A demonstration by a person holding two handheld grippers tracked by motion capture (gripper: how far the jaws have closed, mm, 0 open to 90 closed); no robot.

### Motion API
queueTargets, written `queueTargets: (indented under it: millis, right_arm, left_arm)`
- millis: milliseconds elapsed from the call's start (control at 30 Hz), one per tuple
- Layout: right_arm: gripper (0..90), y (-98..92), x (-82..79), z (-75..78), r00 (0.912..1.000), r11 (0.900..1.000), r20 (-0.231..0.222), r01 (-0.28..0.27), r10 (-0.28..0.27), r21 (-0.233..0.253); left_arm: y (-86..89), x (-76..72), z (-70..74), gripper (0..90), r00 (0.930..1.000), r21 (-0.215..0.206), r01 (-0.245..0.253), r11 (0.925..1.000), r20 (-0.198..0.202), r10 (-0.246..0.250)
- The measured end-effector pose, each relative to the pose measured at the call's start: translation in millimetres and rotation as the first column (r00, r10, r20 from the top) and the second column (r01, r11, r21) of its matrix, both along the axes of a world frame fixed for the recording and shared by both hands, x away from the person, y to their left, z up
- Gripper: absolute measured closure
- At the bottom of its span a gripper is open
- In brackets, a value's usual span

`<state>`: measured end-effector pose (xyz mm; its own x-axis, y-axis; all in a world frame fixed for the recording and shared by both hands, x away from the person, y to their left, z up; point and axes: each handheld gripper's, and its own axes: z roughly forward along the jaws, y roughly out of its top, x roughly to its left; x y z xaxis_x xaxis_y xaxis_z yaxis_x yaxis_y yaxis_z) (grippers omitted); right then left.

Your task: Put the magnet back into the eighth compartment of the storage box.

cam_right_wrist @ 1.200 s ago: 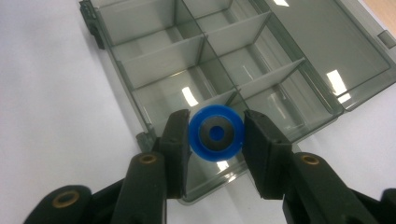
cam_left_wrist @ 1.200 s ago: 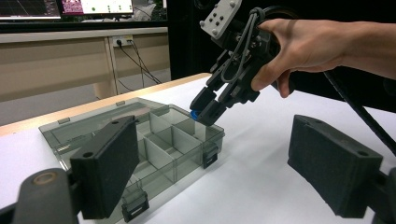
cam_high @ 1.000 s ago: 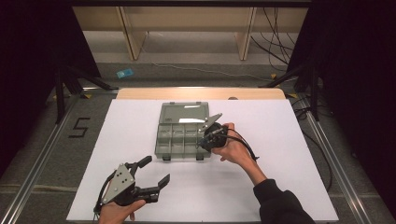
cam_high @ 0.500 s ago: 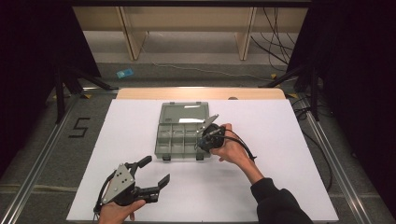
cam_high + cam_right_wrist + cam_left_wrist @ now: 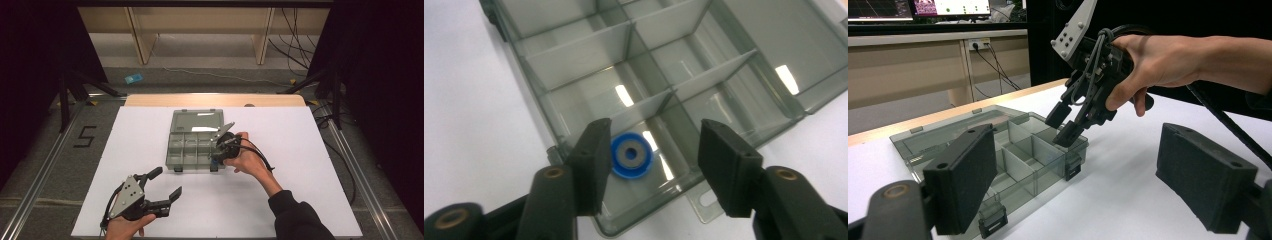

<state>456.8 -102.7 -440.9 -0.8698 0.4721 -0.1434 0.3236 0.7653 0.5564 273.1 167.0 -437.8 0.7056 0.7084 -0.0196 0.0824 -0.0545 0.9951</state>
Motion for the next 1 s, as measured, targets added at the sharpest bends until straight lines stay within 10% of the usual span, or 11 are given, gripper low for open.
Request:
queueTargets:
  millis: [467,1000]
  right_arm:
    - [30.7,-7.9,-11.8,16.9,0.9978,0.995,0.023,0.06,-0.062,0.08]
    - [29.3,-7.9,-34.8,35.4,0.9968,0.99,0.078,0.007,-0.018,0.143]
  left_arm:
    - [0.1,0.1,0.1,16.0,1.0,0.001,0.0,1.0,0.001,0.0]
    - [1.2,-0.6,0.9,16.0,0.9999,0.017,-0.011,0.9998,-0.003,0.011]
